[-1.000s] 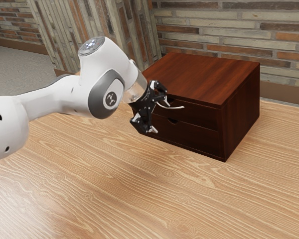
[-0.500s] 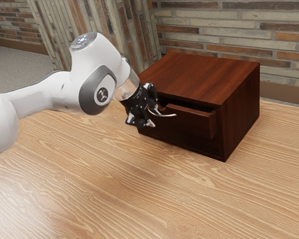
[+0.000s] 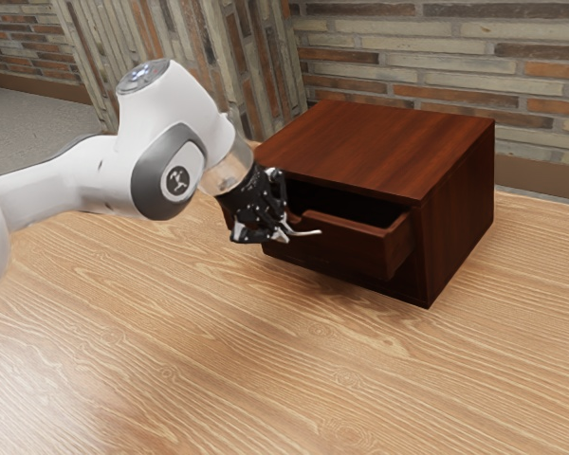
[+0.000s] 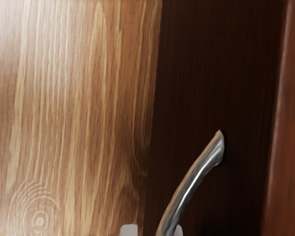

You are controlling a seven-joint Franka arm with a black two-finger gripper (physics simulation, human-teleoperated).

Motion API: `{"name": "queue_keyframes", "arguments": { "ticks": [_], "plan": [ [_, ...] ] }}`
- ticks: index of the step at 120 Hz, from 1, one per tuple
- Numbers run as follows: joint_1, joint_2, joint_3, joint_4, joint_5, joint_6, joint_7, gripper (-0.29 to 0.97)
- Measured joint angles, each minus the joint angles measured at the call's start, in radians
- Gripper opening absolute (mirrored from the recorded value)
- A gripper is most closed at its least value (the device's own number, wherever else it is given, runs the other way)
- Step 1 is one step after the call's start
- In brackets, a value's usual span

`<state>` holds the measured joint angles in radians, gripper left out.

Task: Pull the drawer handle with one arm to open the drawer

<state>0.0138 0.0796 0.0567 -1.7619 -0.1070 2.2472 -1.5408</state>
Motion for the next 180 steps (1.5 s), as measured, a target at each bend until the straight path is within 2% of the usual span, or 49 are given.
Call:
{"name": "queue_keyframes", "arguments": {
  "ticks": [72, 140, 154, 180],
  "plan": [
    [0.003, -0.213, 0.006, -0.228, 0.003, 0.006, -0.023, -0.09],
    [0.017, -0.285, 0.004, -0.313, 0.005, 0.024, -0.034, -0.11],
    [0.020, -0.295, 0.001, -0.317, 0.009, 0.028, -0.034, -0.01],
    [0.018, -0.320, -0.036, -0.326, 0.010, 0.036, -0.033, 0.10]
  ]
}}
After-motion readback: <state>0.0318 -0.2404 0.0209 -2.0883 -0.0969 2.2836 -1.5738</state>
